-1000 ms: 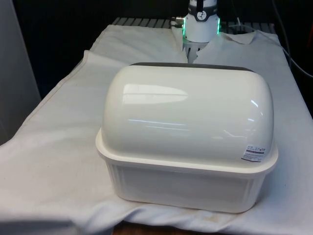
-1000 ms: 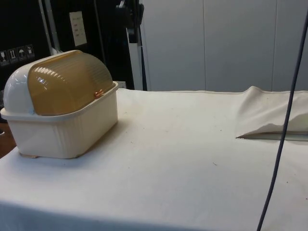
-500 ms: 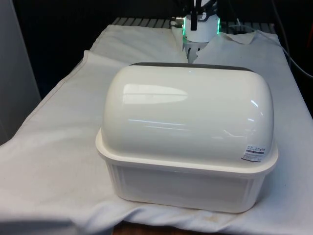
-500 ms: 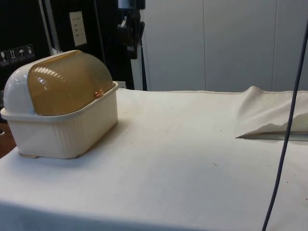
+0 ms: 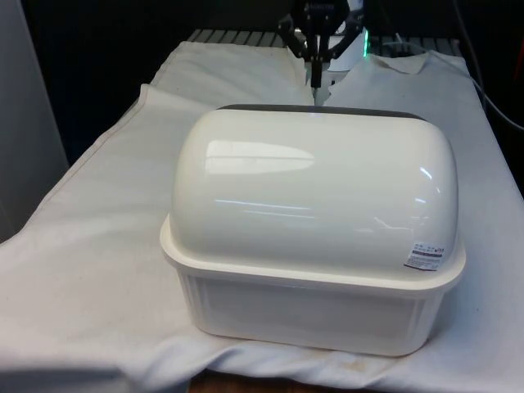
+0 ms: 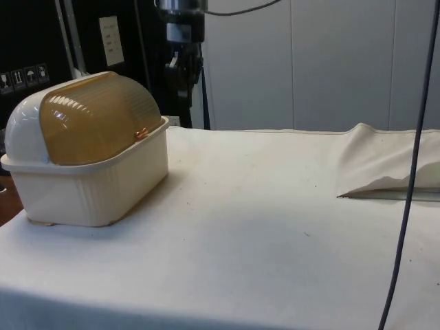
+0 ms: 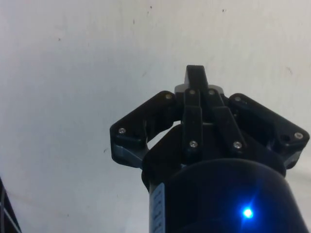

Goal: Open the lid, then close it.

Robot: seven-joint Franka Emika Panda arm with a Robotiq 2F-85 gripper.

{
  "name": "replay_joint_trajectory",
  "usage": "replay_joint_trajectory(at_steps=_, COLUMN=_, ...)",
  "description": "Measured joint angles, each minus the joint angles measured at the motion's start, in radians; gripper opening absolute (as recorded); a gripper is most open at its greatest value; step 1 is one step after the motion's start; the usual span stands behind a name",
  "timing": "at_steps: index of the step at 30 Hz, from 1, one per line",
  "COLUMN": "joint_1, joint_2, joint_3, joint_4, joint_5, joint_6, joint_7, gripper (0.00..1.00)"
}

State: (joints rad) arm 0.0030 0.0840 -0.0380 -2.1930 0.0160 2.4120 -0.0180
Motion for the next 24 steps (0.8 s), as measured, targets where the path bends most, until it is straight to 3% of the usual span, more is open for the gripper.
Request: replay_joint_trajectory(at_steps=24, joint_1=-0.002, joint_2=0.163, joint_3=-0.014, joint_4=0.034, joint_5=0.001, joint_6=0.241, joint_7=0.0, gripper=0.0)
